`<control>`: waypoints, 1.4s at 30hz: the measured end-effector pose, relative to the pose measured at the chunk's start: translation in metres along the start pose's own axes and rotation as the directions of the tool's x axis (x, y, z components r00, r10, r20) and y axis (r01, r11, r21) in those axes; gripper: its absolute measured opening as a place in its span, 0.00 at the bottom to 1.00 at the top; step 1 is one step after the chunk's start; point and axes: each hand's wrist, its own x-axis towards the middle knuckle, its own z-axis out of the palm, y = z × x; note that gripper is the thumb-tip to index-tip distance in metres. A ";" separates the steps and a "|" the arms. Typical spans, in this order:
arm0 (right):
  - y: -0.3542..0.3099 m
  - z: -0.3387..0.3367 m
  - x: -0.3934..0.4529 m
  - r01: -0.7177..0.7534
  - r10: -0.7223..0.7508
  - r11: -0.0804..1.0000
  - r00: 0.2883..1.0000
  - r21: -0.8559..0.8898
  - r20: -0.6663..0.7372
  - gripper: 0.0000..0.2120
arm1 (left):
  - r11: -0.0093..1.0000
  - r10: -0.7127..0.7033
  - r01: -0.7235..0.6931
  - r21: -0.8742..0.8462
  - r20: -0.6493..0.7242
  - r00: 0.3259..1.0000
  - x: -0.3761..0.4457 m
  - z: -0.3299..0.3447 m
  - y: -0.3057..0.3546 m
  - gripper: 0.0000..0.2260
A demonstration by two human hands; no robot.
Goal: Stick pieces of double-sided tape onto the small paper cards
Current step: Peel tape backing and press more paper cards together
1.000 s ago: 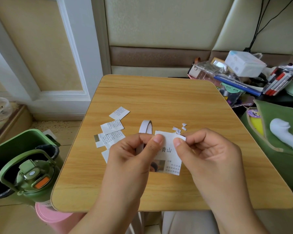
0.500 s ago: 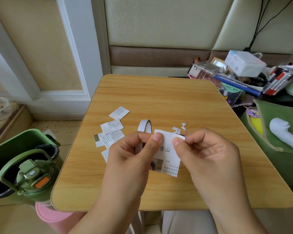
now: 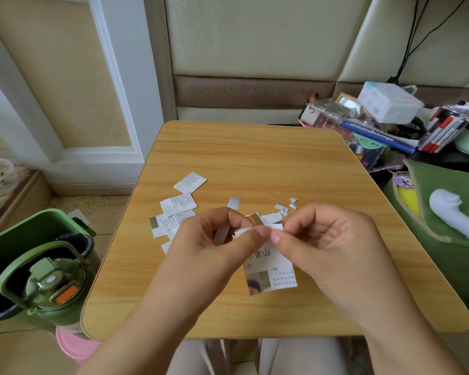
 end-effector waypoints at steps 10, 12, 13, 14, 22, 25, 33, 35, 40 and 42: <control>0.005 0.004 -0.012 -0.056 0.061 0.988 0.998 0.145 -0.031 0.03 | 0.971 0.028 -0.051 -0.235 -0.099 0.995 -0.005 0.007 -0.007 0.12; 0.005 0.004 -0.014 -0.041 0.048 0.990 0.997 0.132 -0.053 0.03 | 0.966 0.017 -0.046 -0.253 -0.117 0.993 -0.006 0.006 -0.007 0.12; 0.004 0.004 -0.014 -0.032 0.039 0.993 0.997 0.114 -0.061 0.03 | 0.969 0.009 -0.037 -0.243 -0.113 0.994 -0.007 0.007 -0.005 0.12; 0.003 0.002 -0.014 -0.024 0.030 0.996 0.998 0.089 -0.063 0.02 | 0.974 0.004 -0.026 -0.225 -0.097 0.995 -0.007 0.006 -0.003 0.12; -0.004 0.002 -0.012 -0.003 0.008 0.999 0.994 0.053 -0.109 0.03 | 0.979 0.037 -0.052 -0.199 -0.078 0.996 -0.002 0.006 0.000 0.07; -0.001 0.004 -0.017 -0.027 0.051 0.989 0.986 0.146 -0.162 0.04 | 0.948 -0.040 -0.017 -0.318 -0.171 0.984 -0.004 0.008 -0.001 0.06; -0.010 0.012 -0.019 0.025 0.068 0.953 0.954 0.303 -0.293 0.05 | 0.894 -0.138 0.011 -0.448 -0.252 0.958 -0.013 0.021 0.009 0.07; -0.011 0.014 -0.018 0.027 0.069 0.956 0.947 0.292 -0.314 0.06 | 0.883 -0.151 0.014 -0.470 -0.255 0.955 -0.014 0.022 0.009 0.05; -0.008 0.013 -0.018 0.039 0.042 0.969 0.948 0.244 -0.316 0.05 | 0.860 -0.167 -0.004 -0.510 -0.290 0.942 -0.014 0.024 0.008 0.05; -0.007 0.013 -0.018 0.045 0.033 0.970 0.949 0.238 -0.314 0.08 | 0.857 -0.172 -0.006 -0.515 -0.295 0.940 -0.014 0.025 0.009 0.05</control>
